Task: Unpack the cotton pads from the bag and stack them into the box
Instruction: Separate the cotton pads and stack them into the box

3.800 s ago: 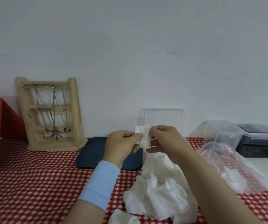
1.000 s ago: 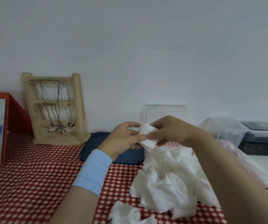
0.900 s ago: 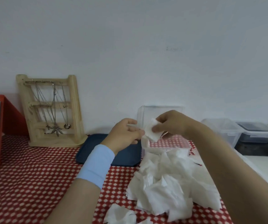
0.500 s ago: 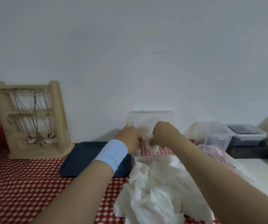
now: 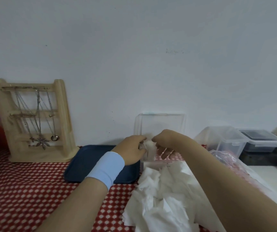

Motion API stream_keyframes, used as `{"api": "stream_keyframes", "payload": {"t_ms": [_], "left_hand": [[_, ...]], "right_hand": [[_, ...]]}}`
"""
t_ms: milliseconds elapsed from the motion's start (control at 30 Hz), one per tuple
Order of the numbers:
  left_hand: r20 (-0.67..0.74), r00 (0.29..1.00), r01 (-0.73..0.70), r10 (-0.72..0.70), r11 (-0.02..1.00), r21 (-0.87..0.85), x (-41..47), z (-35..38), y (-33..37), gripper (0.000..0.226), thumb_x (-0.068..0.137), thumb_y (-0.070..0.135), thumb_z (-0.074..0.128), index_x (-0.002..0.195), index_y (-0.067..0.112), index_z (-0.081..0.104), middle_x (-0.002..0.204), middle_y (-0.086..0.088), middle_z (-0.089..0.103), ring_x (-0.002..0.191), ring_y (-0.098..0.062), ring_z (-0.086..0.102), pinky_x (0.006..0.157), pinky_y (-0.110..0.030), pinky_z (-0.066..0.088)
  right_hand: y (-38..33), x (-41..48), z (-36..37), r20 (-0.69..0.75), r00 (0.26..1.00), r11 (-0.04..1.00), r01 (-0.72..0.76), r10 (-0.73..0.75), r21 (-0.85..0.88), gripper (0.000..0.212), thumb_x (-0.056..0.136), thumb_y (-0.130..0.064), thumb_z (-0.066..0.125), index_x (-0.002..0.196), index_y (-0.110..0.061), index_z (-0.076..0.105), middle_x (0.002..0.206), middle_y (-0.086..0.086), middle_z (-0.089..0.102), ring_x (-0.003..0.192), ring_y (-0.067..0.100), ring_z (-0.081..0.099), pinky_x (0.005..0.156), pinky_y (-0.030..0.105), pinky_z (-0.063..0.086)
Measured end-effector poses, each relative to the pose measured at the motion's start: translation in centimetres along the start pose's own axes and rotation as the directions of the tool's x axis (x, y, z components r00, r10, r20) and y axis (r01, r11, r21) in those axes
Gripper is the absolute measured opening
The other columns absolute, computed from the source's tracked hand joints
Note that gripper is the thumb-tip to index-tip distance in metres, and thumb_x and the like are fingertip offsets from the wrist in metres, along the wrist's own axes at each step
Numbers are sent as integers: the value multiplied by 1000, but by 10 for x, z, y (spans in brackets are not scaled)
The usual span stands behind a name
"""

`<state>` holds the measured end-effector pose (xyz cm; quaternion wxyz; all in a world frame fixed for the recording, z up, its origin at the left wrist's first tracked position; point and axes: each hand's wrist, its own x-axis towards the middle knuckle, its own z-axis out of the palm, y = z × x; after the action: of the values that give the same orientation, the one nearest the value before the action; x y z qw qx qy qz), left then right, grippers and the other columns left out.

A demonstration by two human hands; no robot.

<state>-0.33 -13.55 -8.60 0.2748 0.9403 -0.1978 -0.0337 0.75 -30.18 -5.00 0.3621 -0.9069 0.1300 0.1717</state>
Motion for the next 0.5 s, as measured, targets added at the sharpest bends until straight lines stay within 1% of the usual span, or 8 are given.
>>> {"api": "stream_keyframes", "payload": {"t_ms": [100,167,200,267,300,367,433,500], "left_hand": [[-5,1000,-18,18,999,39,-2,1,2,50,106,25,44,155,20,38,156,1,43,139,-17,45,112,-27,35],[-7,999,-45,45,996,79,-4,1,7,50,108,28,40,157,19,35,164,2,31,149,-17,31,120,-29,24],[19,998,-62,60,992,111,-5,1,10,50,109,28,38,158,17,32,167,2,25,152,-16,23,121,-29,19],[115,991,-85,65,979,184,-7,3,12,53,110,31,33,160,14,24,170,2,13,157,-15,7,124,-31,10],[159,986,-84,50,974,212,-8,5,11,56,110,34,31,162,15,19,171,2,7,157,-14,2,124,-32,8],[204,979,-74,27,972,225,-9,7,9,59,111,36,29,163,16,10,172,2,3,157,-13,2,124,-31,6],[194,981,-63,25,979,192,-10,6,7,60,111,37,29,164,18,10,171,3,5,157,-13,6,124,-29,7],[140,989,-60,39,987,150,-13,2,8,59,110,37,32,163,20,14,171,5,11,157,-14,11,124,-31,10]], "right_hand": [[3,1,0,-16,1000,996,-9,11,93,30,100,-17,40,109,-2,65,100,13,75,83,30,72,83,39,56],[3,4,6,21,999,986,-40,37,163,28,99,-16,42,107,-4,66,97,13,75,91,30,74,89,39,58],[3,6,8,35,998,982,-59,53,177,28,98,-17,45,107,-4,68,98,13,75,95,30,74,91,40,57],[4,7,10,40,996,980,-80,74,183,28,98,-18,47,106,-3,69,100,13,75,99,30,73,88,38,58],[4,6,9,30,997,979,-69,64,193,28,99,-16,45,107,-3,69,100,12,74,98,29,72,81,36,58],[5,4,9,24,1000,976,-13,8,219,28,97,-10,45,106,-1,71,96,11,73,88,28,70,71,34,54],[8,1,12,47,998,978,26,-37,208,27,91,-6,51,104,2,73,91,10,75,78,26,67,70,34,53],[10,-1,13,28,998,986,51,-56,162,21,90,-6,53,95,-1,73,86,7,73,73,24,65,71,35,54]]}}
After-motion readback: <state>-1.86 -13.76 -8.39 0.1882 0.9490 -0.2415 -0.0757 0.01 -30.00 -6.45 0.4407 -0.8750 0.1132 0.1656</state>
